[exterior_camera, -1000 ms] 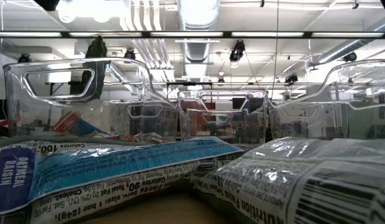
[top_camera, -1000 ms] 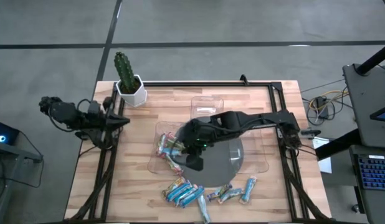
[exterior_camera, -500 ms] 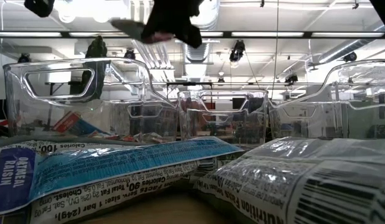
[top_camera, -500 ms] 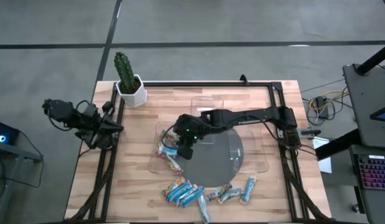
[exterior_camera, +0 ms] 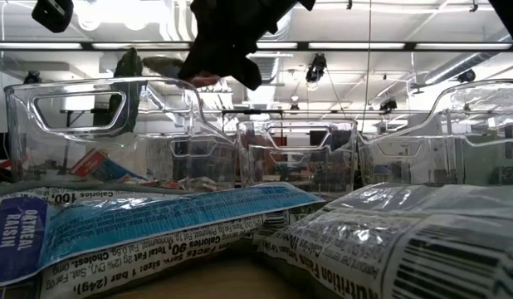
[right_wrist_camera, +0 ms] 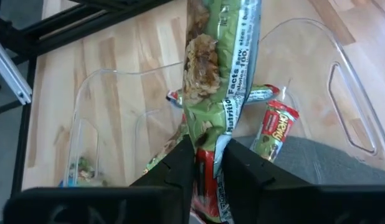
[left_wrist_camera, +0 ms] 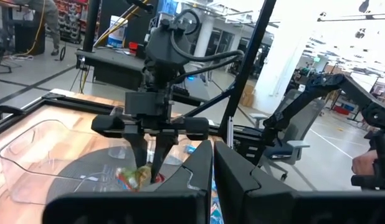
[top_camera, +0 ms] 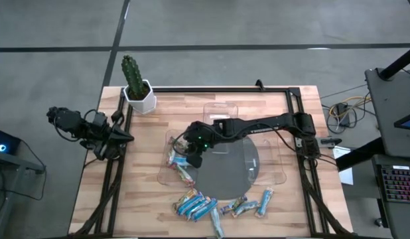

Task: Pick and place Granola Bars by type
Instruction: Put the red granola bar into the left transparent bin, then put the blue granola bar into the top transparent bin

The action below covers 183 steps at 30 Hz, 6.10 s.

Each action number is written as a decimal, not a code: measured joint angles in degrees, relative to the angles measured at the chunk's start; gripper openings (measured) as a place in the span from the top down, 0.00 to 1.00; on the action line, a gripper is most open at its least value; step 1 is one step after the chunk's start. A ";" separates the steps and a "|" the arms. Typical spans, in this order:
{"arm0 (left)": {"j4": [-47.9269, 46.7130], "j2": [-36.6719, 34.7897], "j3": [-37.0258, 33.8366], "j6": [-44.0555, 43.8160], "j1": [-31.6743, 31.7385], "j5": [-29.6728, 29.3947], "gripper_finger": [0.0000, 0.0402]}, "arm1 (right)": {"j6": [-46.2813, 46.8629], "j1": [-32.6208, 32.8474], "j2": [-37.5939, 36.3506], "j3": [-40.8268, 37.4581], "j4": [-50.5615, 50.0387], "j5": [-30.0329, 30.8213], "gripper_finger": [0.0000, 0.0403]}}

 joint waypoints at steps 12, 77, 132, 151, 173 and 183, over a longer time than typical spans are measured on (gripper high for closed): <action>1.28 0.00 0.09 -0.47 0.00 0.00 1.00 | 0.80 -0.30 0.00 1.26 0.69 0.02 0.57; 3.47 78.98 63.48 0.18 8.93 7.28 0.70 | -8.46 40.19 -70.73 -46.06 33.19 34.14 0.67; -1.82 119.24 74.01 -31.55 9.91 26.72 0.51 | -11.00 40.87 -78.25 -34.26 4.18 36.16 0.68; 1.56 121.59 73.94 -36.13 8.74 23.50 0.52 | -9.47 40.85 -78.23 -34.29 2.02 38.25 0.68; 8.52 121.48 78.67 -23.70 7.14 26.49 0.52 | -9.41 40.85 -78.23 -34.27 2.02 39.74 0.68; 5.17 121.47 77.68 -21.47 6.52 28.15 0.52 | -9.27 40.85 -78.18 -34.29 2.02 39.74 0.68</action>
